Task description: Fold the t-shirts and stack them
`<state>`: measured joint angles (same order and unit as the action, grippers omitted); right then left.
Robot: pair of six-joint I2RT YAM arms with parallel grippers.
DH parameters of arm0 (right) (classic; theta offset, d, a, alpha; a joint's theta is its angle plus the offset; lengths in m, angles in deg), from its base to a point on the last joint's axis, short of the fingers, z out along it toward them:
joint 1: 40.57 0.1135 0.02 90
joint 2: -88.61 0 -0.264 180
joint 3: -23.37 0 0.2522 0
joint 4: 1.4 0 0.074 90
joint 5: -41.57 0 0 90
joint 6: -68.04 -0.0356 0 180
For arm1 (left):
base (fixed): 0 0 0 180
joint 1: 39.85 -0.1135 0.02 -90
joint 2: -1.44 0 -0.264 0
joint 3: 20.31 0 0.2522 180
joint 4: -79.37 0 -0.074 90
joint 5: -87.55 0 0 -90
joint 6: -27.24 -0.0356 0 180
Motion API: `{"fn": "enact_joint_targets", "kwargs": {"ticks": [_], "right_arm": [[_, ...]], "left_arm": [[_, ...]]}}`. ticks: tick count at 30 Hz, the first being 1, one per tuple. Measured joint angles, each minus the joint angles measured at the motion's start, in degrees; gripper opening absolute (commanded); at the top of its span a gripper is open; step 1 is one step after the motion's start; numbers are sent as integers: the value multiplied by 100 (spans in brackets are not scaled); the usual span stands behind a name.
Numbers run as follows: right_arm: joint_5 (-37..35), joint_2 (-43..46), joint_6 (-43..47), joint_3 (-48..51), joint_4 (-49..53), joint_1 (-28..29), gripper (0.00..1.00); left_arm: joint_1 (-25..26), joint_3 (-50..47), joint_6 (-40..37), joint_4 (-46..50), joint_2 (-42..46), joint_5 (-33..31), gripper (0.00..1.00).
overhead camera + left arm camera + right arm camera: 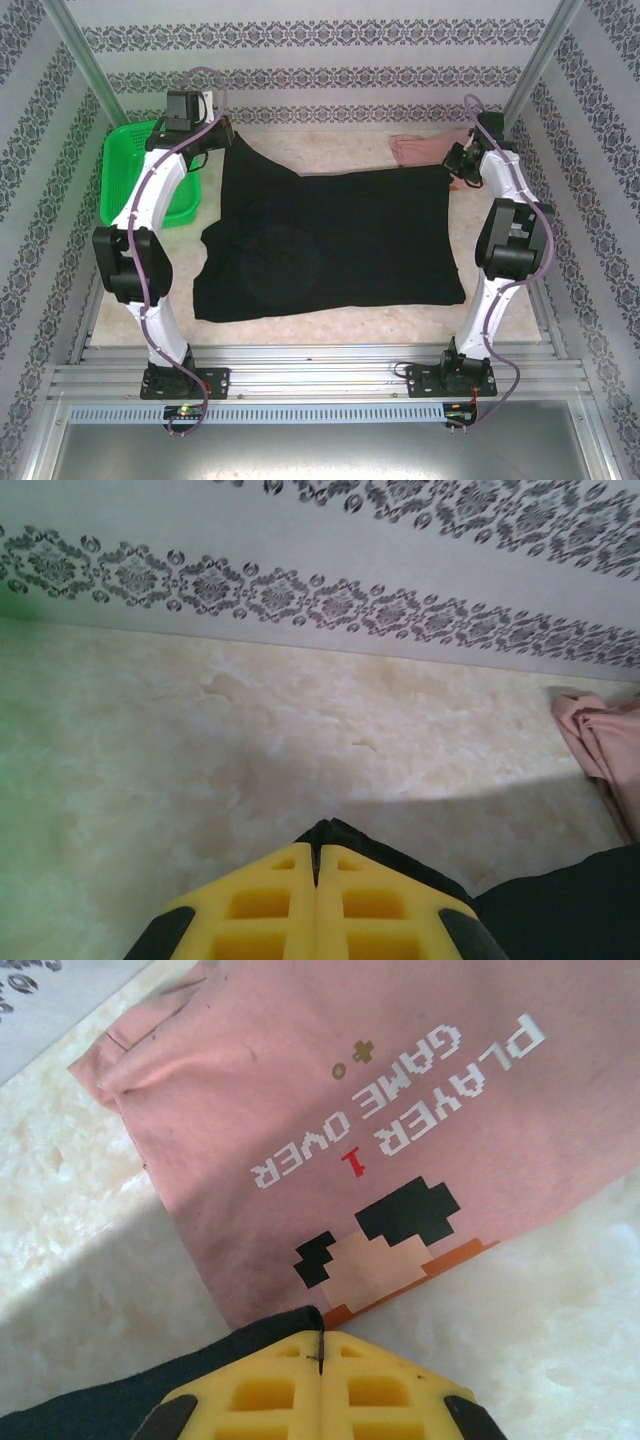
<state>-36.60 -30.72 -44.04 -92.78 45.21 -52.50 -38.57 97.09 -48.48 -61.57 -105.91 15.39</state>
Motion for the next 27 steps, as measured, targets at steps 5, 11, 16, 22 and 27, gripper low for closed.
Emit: {"fn": "enact_joint_targets", "kwargs": {"ticks": [5, 11, 16, 22, 27], "right_arm": [[22, 92, 2, 17, -61, -181, 0], [24, 76, 2, -9, -39, -332, 0], [98, 24, 2, -83, -15, -332, 0], [197, 42, 118, -33, -107, -334, 0], [275, 177, 278, 289, -190, -332, 0]], "left_arm": [[0, -15, -85, -238, 31, 39, 0], [0, 389, -232, -273, -343, 55, 0], [42, 820, -234, -273, -824, 262, 0], [166, 55, -201, -603, -555, 367, 0], [173, -1268, -9, -973, 258, 398, 0]]}}
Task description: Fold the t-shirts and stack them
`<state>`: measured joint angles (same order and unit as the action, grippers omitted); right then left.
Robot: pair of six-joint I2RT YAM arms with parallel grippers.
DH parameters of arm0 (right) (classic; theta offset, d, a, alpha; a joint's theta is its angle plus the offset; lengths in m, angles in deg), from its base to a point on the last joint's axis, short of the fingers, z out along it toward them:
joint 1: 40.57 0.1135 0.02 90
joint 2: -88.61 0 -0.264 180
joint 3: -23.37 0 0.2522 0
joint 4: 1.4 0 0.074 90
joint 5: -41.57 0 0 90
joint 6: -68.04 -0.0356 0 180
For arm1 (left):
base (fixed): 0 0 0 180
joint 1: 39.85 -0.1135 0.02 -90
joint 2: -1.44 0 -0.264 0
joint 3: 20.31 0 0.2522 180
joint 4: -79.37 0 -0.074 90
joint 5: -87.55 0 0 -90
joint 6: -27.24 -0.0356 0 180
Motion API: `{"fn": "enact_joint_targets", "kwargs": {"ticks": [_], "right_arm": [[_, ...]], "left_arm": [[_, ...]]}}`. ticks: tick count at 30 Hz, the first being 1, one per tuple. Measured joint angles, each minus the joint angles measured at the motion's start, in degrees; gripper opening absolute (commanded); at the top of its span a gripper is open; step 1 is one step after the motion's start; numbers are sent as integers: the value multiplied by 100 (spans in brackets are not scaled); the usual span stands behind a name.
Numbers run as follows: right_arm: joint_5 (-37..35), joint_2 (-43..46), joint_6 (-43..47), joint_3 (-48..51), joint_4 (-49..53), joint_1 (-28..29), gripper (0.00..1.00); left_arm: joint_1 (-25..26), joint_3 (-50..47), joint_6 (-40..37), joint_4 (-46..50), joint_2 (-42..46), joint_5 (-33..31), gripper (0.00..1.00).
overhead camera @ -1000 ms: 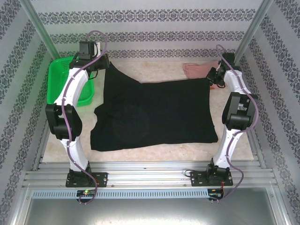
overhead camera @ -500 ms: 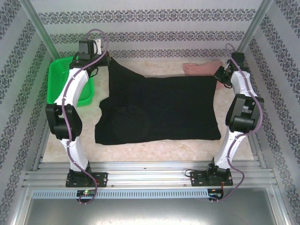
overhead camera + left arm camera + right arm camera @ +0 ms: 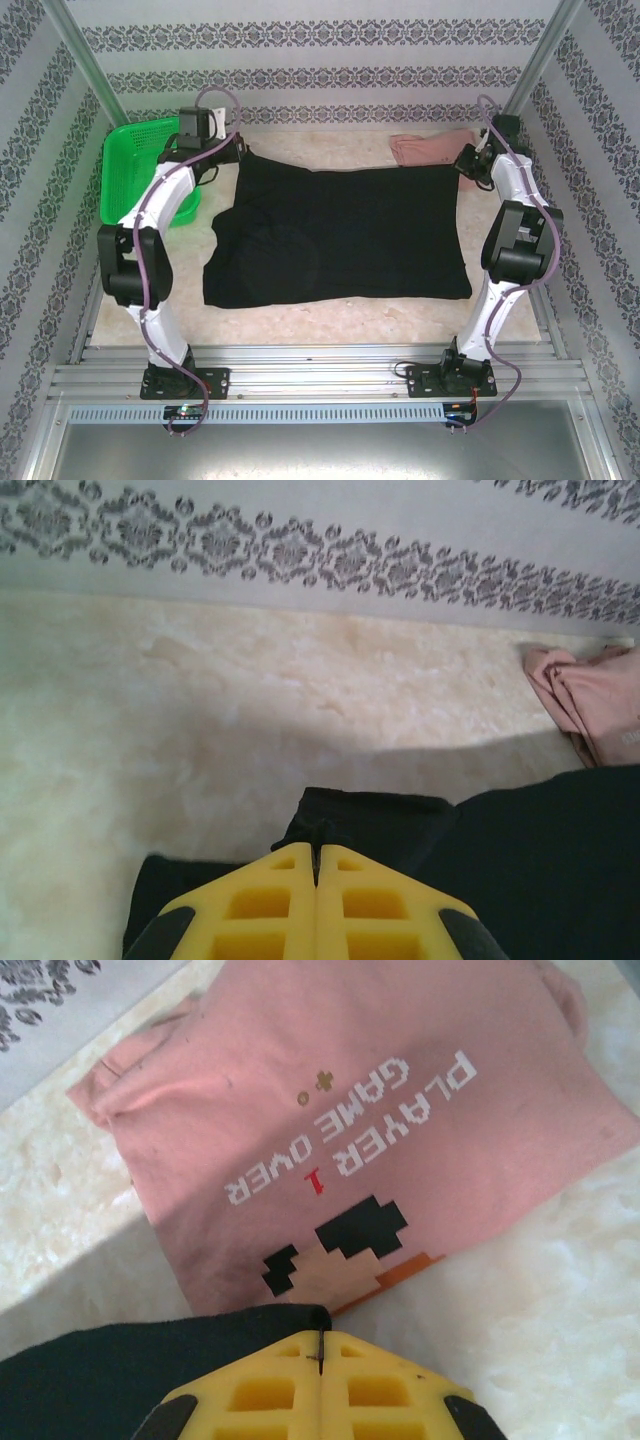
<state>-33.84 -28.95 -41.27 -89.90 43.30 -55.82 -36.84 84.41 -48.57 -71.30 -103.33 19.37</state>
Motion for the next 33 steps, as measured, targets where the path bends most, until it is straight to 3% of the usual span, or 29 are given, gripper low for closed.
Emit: {"fn": "enact_joint_targets", "kwargs": {"ticks": [11, 26, 33], "right_arm": [[-2, 702, 177, 1141, -212, -42, 0], [-66, 1591, 15, 3082, -608, -304, 0], [-153, 1659, -94, 3484, -669, -313, 0]], "left_arm": [[0, -2271, 540, -883, 1853, -90, 0], [7, -4074, 1104, -955, 3128, -544, 0], [179, -4903, 1543, -927, 3484, -868, 0]]}}
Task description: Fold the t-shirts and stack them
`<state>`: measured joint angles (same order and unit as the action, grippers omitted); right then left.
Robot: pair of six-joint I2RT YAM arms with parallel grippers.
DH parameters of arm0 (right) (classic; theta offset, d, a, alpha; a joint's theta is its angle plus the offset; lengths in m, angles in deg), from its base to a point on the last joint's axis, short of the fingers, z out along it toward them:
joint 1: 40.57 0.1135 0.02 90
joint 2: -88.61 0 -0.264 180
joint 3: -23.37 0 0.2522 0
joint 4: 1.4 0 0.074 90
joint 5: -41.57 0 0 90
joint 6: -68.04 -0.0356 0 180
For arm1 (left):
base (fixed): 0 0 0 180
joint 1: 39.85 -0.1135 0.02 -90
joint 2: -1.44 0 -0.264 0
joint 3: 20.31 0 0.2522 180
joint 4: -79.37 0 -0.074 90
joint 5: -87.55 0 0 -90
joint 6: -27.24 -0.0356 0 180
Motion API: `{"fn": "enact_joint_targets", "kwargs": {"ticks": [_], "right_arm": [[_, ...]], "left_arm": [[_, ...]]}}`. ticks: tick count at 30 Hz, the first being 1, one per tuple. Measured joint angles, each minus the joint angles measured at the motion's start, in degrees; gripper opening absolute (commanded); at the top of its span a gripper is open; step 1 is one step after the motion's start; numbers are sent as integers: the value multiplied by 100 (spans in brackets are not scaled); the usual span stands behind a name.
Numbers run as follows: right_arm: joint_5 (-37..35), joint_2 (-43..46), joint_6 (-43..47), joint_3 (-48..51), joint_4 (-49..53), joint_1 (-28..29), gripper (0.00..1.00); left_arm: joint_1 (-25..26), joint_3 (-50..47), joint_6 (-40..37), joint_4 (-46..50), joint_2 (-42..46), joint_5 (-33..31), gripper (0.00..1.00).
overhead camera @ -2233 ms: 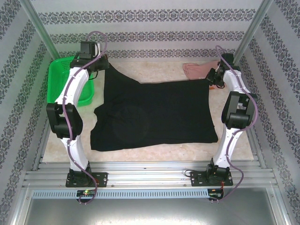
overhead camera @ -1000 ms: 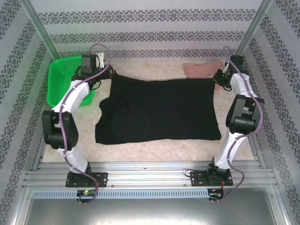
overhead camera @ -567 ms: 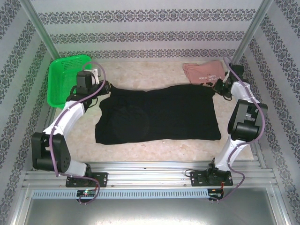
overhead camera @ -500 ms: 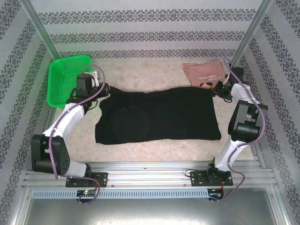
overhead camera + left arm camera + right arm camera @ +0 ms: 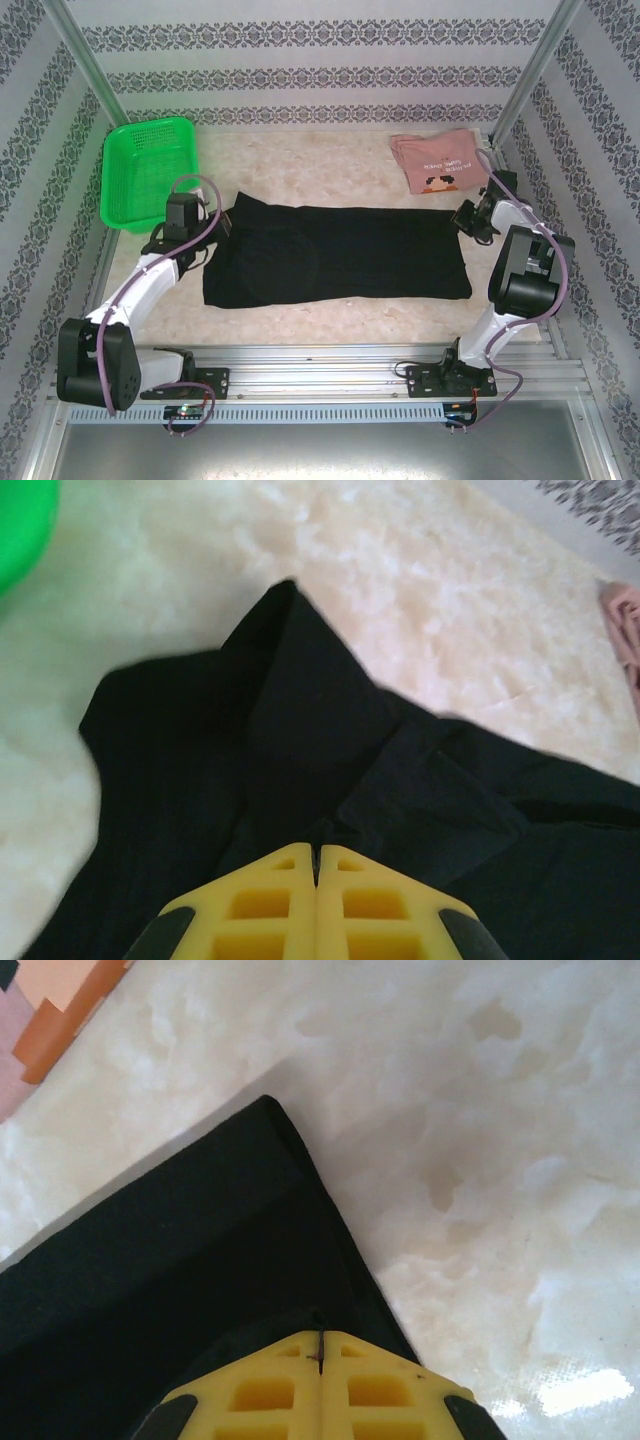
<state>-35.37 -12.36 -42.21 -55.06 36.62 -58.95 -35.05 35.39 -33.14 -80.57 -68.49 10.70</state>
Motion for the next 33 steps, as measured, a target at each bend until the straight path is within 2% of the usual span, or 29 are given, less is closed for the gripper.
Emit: {"fn": "enact_joint_targets", "kwargs": {"ticks": [9, 23, 27, 28, 29, 31, 33], "right_arm": [[-37, 0, -42, 7, -7, -105, 0], [-63, 0, -39, 251, 33, -177, 0], [-66, 0, -39, 258, 31, -177, 5], [-66, -2, -39, 258, 31, -179, 6], [-66, -2, -39, 260, 33, -179, 9], [-66, -2, -44, 260, 33, -179, 21], [-103, -2, -63, 260, 63, -190, 34]], "left_arm": [[50, -734, 501, 72, 763, -256, 0], [345, -1255, 874, 98, 1215, -321, 0], [378, -1388, 962, 149, 1276, -341, 0], [389, -1410, 977, 177, 1279, -339, 2], [391, -1427, 994, 205, 1279, -339, 8], [396, -1478, 1036, 210, 1279, -334, 24], [411, -1539, 1143, 221, 1276, -299, 34]]}}
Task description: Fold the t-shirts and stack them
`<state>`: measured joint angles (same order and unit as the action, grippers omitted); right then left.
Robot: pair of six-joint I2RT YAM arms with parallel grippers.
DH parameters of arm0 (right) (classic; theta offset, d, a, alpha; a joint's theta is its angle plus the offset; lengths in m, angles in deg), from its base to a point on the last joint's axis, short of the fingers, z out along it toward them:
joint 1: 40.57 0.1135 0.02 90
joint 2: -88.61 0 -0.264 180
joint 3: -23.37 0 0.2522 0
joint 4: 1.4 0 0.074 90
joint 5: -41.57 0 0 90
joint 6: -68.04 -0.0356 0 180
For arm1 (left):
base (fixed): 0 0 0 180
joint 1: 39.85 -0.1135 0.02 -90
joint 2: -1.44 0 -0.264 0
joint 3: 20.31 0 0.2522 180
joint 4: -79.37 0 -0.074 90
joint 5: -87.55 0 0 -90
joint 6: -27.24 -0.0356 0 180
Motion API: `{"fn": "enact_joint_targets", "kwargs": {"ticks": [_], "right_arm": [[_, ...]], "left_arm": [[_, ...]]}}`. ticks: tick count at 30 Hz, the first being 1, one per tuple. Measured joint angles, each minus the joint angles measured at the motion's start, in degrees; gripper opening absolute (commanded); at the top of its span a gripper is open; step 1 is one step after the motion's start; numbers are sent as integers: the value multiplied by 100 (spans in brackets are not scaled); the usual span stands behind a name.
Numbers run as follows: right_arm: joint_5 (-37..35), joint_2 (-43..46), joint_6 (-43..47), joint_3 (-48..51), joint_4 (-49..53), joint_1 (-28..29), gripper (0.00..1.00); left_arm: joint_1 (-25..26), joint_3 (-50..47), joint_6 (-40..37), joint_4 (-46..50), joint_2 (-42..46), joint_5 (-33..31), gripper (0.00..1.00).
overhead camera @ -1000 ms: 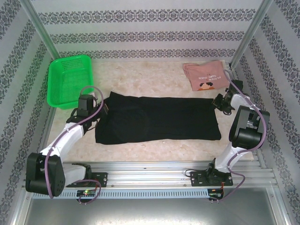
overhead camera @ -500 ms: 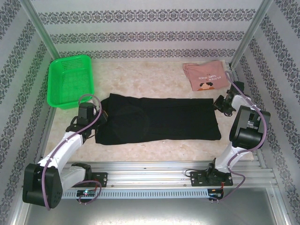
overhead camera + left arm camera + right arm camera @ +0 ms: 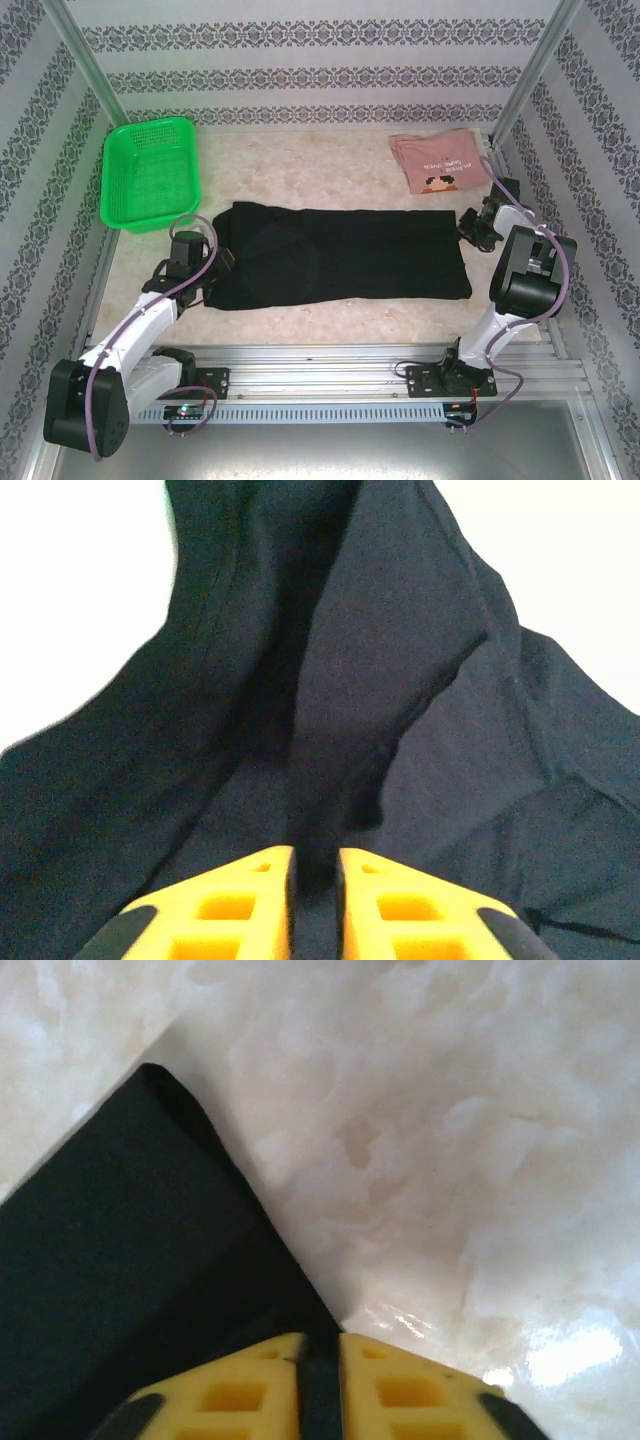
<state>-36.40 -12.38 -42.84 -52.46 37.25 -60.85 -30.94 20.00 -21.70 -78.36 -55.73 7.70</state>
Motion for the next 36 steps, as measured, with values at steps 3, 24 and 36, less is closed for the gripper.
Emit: {"fn": "enact_joint_targets", "kwargs": {"ticks": [3, 24, 36], "right_arm": [[-22, 9, -70, 11, 63, -90, 54], [2358, 2868, -525, 581, 243, 2017, 98], [2496, 3237, -420, 898, 638, 2044, 98]], "left_arm": [[79, -61, 109, 37, 39, 63, 44], [601, 4258, -1985, 1740, -3604, 1003, 64], [614, 5633, -3110, 2710, -5464, 859, 57]]}}
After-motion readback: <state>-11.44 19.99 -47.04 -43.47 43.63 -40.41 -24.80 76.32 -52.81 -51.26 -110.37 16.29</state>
